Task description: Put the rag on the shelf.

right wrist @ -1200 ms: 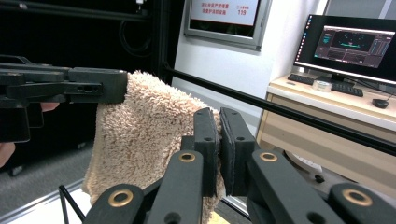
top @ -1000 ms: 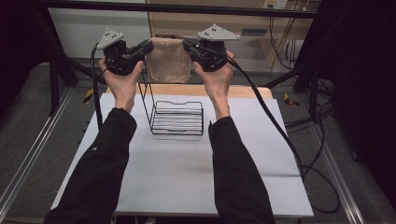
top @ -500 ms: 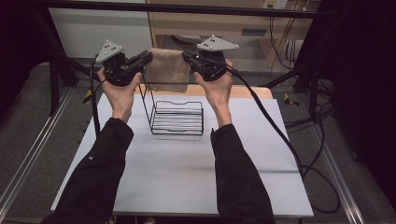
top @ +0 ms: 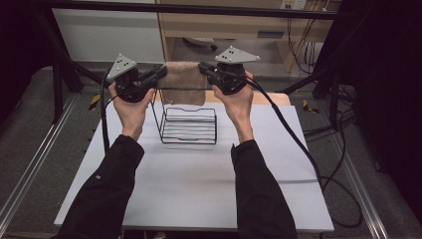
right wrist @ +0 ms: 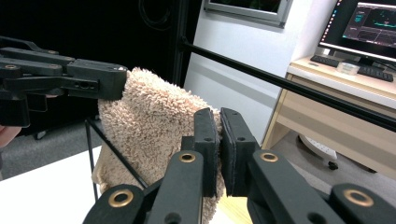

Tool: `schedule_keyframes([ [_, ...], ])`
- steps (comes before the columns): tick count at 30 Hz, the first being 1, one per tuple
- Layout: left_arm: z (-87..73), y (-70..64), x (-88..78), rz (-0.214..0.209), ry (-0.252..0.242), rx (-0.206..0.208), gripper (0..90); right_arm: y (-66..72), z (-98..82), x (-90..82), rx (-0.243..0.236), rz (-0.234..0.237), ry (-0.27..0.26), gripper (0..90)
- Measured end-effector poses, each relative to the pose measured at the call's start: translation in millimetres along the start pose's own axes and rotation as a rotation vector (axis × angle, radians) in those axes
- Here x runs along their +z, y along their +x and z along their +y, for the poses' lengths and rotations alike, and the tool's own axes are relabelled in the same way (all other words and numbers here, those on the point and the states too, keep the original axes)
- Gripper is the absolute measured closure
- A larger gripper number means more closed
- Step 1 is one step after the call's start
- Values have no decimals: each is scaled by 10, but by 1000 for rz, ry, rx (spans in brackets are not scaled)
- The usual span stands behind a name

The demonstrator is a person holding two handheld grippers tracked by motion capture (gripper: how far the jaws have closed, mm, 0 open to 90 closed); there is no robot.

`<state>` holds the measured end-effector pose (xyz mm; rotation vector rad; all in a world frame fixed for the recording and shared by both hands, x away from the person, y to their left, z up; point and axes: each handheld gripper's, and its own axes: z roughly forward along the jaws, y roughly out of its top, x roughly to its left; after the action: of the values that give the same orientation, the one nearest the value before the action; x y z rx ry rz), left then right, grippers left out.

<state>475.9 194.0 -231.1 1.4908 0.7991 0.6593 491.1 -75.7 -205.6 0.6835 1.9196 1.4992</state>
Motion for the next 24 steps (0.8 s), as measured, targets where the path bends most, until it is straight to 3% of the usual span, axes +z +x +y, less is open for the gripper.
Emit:
schedule_keyframes([
  [7, -29, -13, -84, -23, 19, 0, 835, 65, -25, -80, -13, 26, 0, 859],
  [18, -61, -84, -206, -20, 63, 29, 826, 210, -61, -172, -28, 35, 35, 857],
  [24, -79, -122, -259, -20, 94, 37, 819, 233, -127, -215, 18, 58, 54, 854],
])
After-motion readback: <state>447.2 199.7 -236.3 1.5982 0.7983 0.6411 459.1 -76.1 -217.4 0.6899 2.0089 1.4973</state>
